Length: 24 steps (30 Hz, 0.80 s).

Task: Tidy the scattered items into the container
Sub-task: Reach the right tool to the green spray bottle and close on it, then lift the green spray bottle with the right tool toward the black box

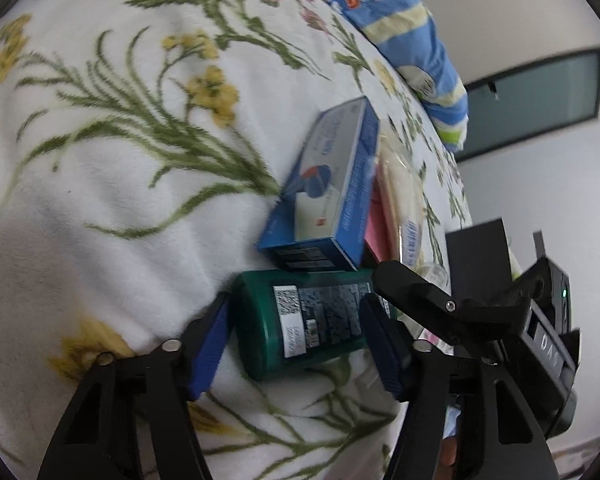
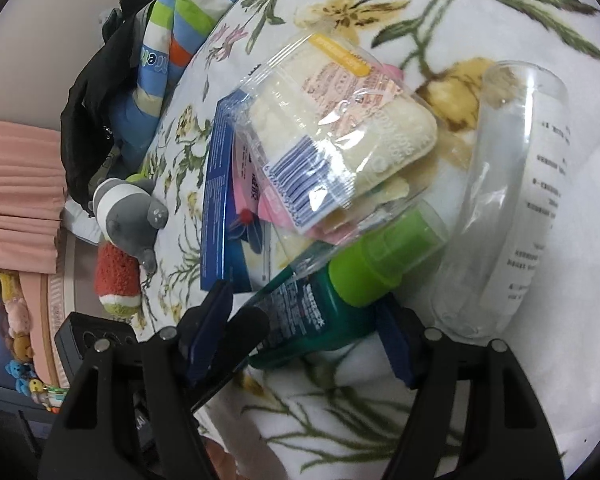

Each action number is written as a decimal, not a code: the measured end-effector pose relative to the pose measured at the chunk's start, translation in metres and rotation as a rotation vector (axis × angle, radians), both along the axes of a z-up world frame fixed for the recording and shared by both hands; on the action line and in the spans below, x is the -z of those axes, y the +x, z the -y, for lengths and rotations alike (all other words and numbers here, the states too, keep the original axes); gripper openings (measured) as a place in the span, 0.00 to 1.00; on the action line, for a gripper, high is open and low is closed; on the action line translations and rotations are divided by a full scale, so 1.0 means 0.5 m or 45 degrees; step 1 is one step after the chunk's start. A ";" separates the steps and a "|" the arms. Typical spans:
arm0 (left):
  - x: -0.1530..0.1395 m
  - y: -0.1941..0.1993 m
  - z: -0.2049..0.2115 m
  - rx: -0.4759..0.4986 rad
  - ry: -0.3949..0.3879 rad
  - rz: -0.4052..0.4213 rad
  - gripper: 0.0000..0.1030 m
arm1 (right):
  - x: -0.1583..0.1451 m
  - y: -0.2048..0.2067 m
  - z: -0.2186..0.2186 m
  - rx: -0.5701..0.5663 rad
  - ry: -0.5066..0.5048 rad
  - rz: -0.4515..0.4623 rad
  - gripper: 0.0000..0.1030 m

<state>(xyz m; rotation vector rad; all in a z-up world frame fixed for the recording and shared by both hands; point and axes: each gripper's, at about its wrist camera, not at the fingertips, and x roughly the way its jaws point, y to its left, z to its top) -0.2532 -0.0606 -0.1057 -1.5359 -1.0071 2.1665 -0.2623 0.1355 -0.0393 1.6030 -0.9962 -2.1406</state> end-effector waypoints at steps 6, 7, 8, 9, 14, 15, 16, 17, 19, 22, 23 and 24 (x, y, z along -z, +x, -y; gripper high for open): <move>0.009 0.002 0.027 -0.066 0.077 0.042 0.47 | 0.005 0.014 -0.028 0.052 -0.014 -0.009 0.43; 0.006 0.004 0.026 -0.068 0.068 0.039 0.47 | 0.009 0.020 -0.036 0.058 -0.037 0.001 0.40; 0.002 0.006 0.024 -0.069 0.062 0.032 0.47 | 0.012 0.026 -0.042 0.061 -0.059 0.011 0.38; -0.002 0.007 0.022 -0.071 0.057 0.030 0.47 | 0.014 0.032 -0.046 0.061 -0.080 0.018 0.37; -0.031 0.024 0.013 -0.059 0.038 0.012 0.47 | -0.007 0.061 -0.055 0.056 -0.099 -0.015 0.37; -0.038 0.028 0.013 -0.056 0.034 0.006 0.47 | -0.011 0.067 -0.056 0.056 -0.105 -0.020 0.37; -0.046 0.033 0.013 -0.054 0.026 -0.001 0.47 | -0.016 0.073 -0.056 0.055 -0.112 -0.025 0.37; -0.056 0.037 0.012 -0.050 0.016 -0.009 0.47 | -0.022 0.079 -0.057 0.055 -0.118 -0.032 0.37; -0.073 0.045 0.011 -0.045 0.003 -0.022 0.47 | -0.036 0.090 -0.058 0.056 -0.129 -0.043 0.37; -0.107 0.058 0.008 -0.038 -0.013 -0.054 0.47 | -0.064 0.108 -0.060 0.053 -0.138 -0.071 0.37; -0.117 0.062 0.007 -0.038 -0.017 -0.063 0.47 | -0.074 0.114 -0.061 0.051 -0.140 -0.082 0.37; -0.130 0.067 0.005 -0.037 -0.019 -0.074 0.47 | -0.084 0.120 -0.062 0.050 -0.142 -0.091 0.37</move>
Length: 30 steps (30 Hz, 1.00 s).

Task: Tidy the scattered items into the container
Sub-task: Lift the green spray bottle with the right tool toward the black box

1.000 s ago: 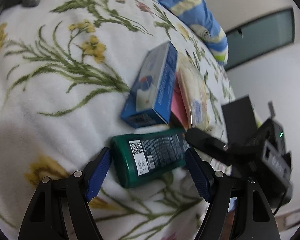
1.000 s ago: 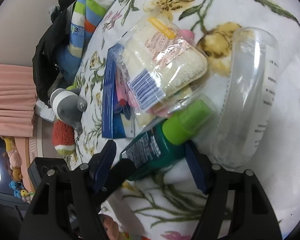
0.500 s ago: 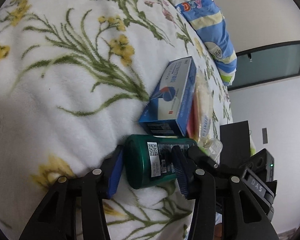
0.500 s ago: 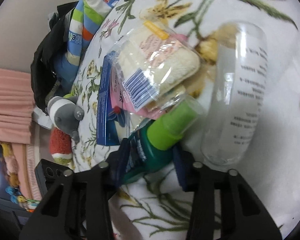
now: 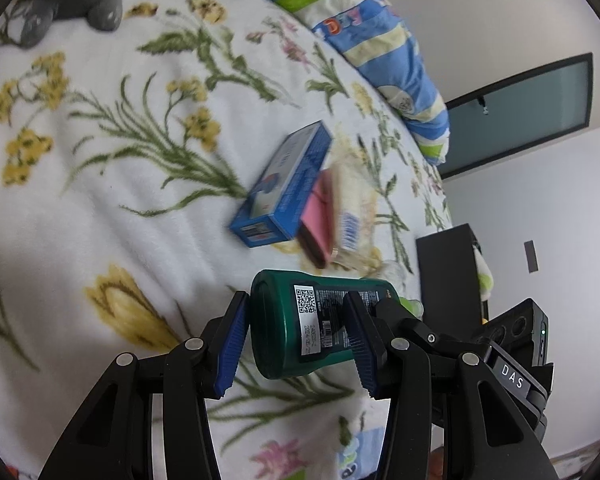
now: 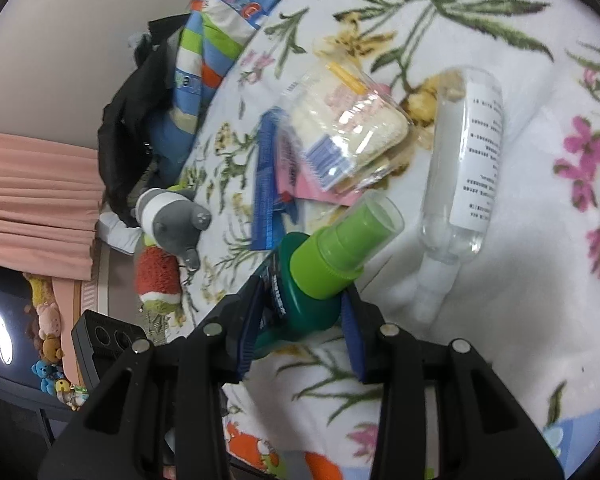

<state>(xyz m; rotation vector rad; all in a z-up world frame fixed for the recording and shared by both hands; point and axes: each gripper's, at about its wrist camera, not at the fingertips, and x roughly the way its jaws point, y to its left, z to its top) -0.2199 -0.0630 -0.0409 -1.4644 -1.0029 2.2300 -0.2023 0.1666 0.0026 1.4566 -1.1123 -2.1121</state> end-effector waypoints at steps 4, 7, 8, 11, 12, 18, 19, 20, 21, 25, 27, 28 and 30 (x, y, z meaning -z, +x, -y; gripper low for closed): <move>-0.043 0.021 -0.004 -0.001 -0.008 -0.042 0.47 | -0.044 0.026 -0.004 -0.005 -0.004 -0.046 0.37; -0.081 0.042 -0.003 -0.005 -0.016 -0.080 0.47 | -0.077 0.046 -0.005 -0.012 -0.009 -0.081 0.37; -0.093 0.048 -0.003 -0.007 -0.017 -0.091 0.47 | -0.088 0.053 -0.005 -0.015 -0.012 -0.092 0.37; -0.125 0.070 -0.002 -0.011 -0.026 -0.125 0.47 | -0.121 0.075 -0.005 -0.022 -0.020 -0.129 0.37; -0.137 0.077 -0.002 -0.013 -0.029 -0.138 0.47 | -0.131 0.081 -0.005 -0.024 -0.024 -0.139 0.37; -0.191 0.111 -0.007 -0.015 -0.042 -0.189 0.47 | -0.183 0.118 -0.009 -0.029 -0.033 -0.198 0.37; -0.202 0.118 -0.008 -0.016 -0.044 -0.200 0.47 | -0.190 0.124 -0.010 -0.030 -0.035 -0.208 0.37; -0.212 0.125 -0.010 -0.014 -0.046 -0.211 0.47 | -0.200 0.131 -0.013 -0.031 -0.038 -0.220 0.37; -0.221 0.130 -0.011 -0.013 -0.046 -0.221 0.47 | -0.209 0.137 -0.014 -0.030 -0.039 -0.230 0.37; -0.259 0.151 -0.021 -0.007 -0.055 -0.261 0.47 | -0.247 0.162 -0.025 -0.026 -0.051 -0.273 0.37; -0.282 0.163 -0.030 -0.003 -0.060 -0.284 0.47 | -0.265 0.174 -0.033 -0.020 -0.057 -0.295 0.37; -0.293 0.168 -0.036 0.002 -0.063 -0.296 0.47 | -0.276 0.182 -0.039 -0.017 -0.058 -0.309 0.38; -0.317 0.176 -0.051 0.015 -0.074 -0.319 0.47 | -0.294 0.193 -0.051 -0.008 -0.058 -0.333 0.38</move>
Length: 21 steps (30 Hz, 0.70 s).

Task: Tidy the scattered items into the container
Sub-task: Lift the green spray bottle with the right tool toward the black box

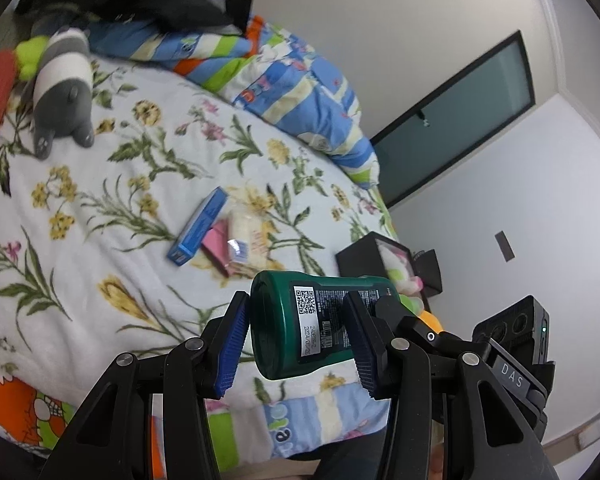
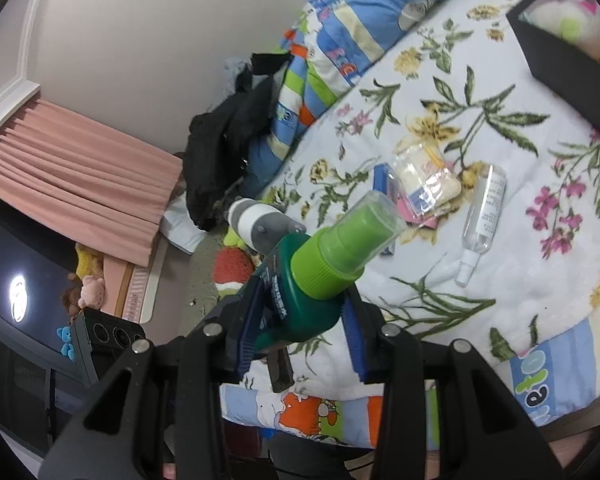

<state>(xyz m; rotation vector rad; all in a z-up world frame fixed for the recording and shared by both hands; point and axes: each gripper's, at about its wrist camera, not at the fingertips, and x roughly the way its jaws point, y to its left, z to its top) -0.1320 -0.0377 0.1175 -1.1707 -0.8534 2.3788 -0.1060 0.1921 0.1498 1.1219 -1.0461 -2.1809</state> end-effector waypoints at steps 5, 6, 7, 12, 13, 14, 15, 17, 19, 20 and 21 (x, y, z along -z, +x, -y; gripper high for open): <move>-0.050 0.013 -0.043 0.032 -0.018 -0.051 0.47 | -0.040 0.025 -0.043 0.030 -0.023 -0.057 0.38; -0.055 0.014 -0.051 0.038 -0.022 -0.058 0.47 | -0.046 0.029 -0.053 0.036 -0.026 -0.065 0.38; -0.062 0.016 -0.062 0.047 -0.028 -0.065 0.47 | -0.052 0.032 -0.063 0.043 -0.031 -0.071 0.38; -0.091 0.014 -0.135 0.097 -0.054 -0.096 0.47 | -0.070 0.051 -0.137 0.109 -0.058 -0.096 0.38; -0.097 0.012 -0.152 0.110 -0.059 -0.102 0.47 | -0.074 0.052 -0.152 0.120 -0.062 -0.099 0.39; -0.101 0.009 -0.172 0.127 -0.063 -0.107 0.47 | -0.076 0.054 -0.170 0.135 -0.068 -0.101 0.39; -0.104 0.006 -0.192 0.144 -0.065 -0.109 0.47 | -0.077 0.055 -0.189 0.150 -0.071 -0.104 0.39; -0.109 0.001 -0.230 0.176 -0.070 -0.113 0.47 | -0.080 0.059 -0.228 0.183 -0.077 -0.109 0.38; -0.112 -0.009 -0.277 0.214 -0.074 -0.113 0.47 | -0.079 0.063 -0.269 0.218 -0.084 -0.111 0.38; -0.113 -0.012 -0.295 0.228 -0.077 -0.113 0.47 | -0.079 0.065 -0.289 0.236 -0.087 -0.111 0.38; -0.114 -0.016 -0.316 0.246 -0.081 -0.114 0.47 | -0.077 0.067 -0.312 0.256 -0.090 -0.110 0.39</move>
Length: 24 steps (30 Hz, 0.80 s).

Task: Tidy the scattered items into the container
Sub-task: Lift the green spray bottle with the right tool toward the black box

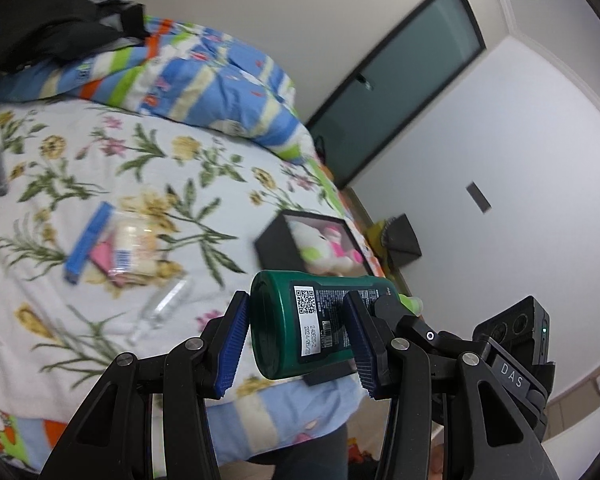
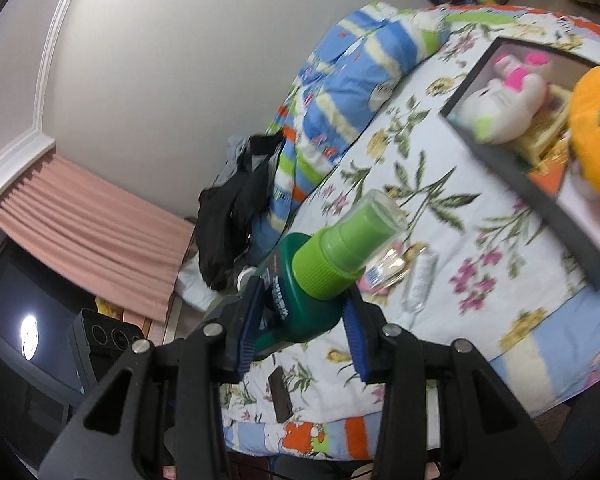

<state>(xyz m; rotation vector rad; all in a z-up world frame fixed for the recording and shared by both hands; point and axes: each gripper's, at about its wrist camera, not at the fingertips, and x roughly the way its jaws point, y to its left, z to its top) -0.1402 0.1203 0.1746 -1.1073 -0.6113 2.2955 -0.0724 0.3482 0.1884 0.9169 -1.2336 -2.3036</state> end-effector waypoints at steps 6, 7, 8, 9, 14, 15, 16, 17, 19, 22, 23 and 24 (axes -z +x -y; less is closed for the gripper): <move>0.003 -0.028 -0.139 0.107 0.001 0.020 0.47 | 0.009 0.009 -0.130 0.108 0.006 0.014 0.38; 0.005 -0.031 -0.161 0.124 0.002 0.023 0.47 | 0.011 0.012 -0.154 0.127 0.008 0.018 0.39; 0.008 -0.036 -0.187 0.145 0.002 0.027 0.47 | 0.014 0.013 -0.172 0.143 0.010 0.022 0.39; 0.011 -0.041 -0.211 0.162 0.003 0.032 0.47 | 0.016 0.014 -0.192 0.159 0.014 0.026 0.39; 0.035 -0.070 -0.320 0.243 0.001 0.069 0.47 | 0.037 0.013 -0.293 0.233 0.016 0.062 0.38; 0.039 -0.076 -0.338 0.258 -0.002 0.073 0.47 | 0.043 0.012 -0.309 0.246 0.014 0.071 0.38; 0.042 -0.082 -0.356 0.271 -0.005 0.077 0.47 | 0.047 0.010 -0.324 0.257 0.012 0.077 0.38; 0.047 -0.089 -0.375 0.285 -0.007 0.082 0.47 | 0.052 0.006 -0.343 0.271 0.015 0.085 0.38; 0.059 -0.105 -0.405 0.303 -0.003 0.097 0.47 | 0.059 -0.005 -0.373 0.288 0.021 0.100 0.39; 0.080 -0.131 -0.440 0.318 0.010 0.124 0.47 | 0.072 -0.032 -0.407 0.299 0.036 0.122 0.39; 0.088 -0.142 -0.450 0.319 0.012 0.133 0.47 | 0.078 -0.042 -0.416 0.300 0.037 0.130 0.39; 0.096 -0.153 -0.459 0.318 0.012 0.144 0.47 | 0.083 -0.053 -0.423 0.298 0.037 0.138 0.38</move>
